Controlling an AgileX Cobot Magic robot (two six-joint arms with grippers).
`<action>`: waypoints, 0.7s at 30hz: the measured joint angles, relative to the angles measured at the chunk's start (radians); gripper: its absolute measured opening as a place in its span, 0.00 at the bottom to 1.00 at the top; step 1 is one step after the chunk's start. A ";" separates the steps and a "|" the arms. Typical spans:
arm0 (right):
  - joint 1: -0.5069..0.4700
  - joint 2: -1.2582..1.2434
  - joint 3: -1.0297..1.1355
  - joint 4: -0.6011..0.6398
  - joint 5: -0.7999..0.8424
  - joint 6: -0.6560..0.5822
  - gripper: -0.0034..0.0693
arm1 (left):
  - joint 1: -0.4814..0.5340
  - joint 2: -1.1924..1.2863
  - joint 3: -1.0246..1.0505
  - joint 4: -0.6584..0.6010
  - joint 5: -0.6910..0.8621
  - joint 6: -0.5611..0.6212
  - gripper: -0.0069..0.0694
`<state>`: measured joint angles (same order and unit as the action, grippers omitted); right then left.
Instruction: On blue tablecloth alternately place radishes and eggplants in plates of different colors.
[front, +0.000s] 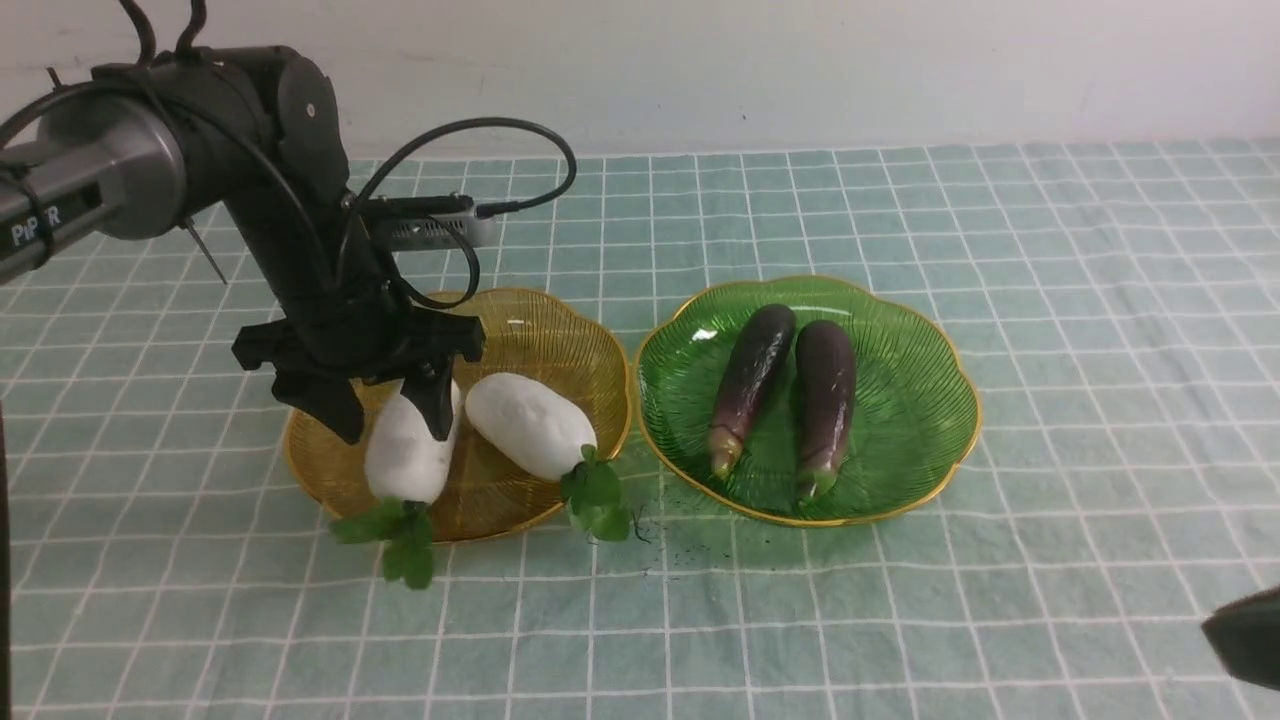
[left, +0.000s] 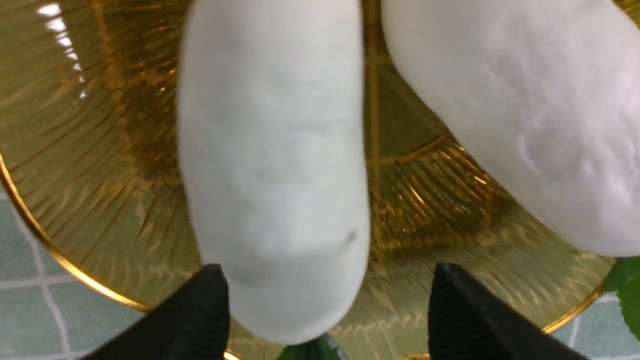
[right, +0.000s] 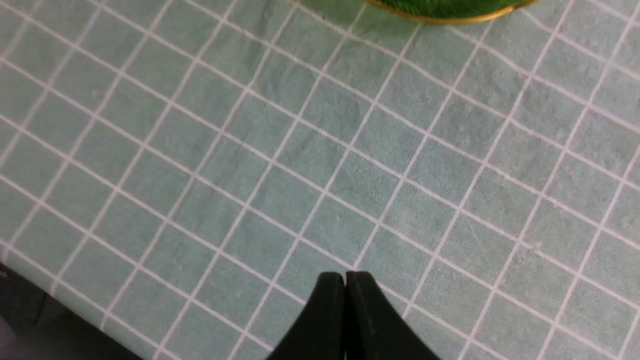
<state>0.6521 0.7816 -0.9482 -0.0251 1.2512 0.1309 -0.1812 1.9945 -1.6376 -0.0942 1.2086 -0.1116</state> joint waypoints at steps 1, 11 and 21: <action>0.000 -0.032 0.000 0.000 0.003 0.006 0.03 | 0.000 0.000 0.000 0.000 0.000 0.000 0.72; 0.000 -0.439 0.221 -0.078 -0.320 0.016 0.03 | 0.000 0.000 0.000 0.001 0.001 0.000 0.72; 0.000 -0.502 0.595 -0.090 -0.895 0.016 0.03 | 0.000 0.000 0.000 -0.011 0.001 0.000 0.67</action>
<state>0.6521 0.2795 -0.3535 -0.1146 0.3559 0.1470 -0.1812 1.9945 -1.6376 -0.1057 1.2094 -0.1116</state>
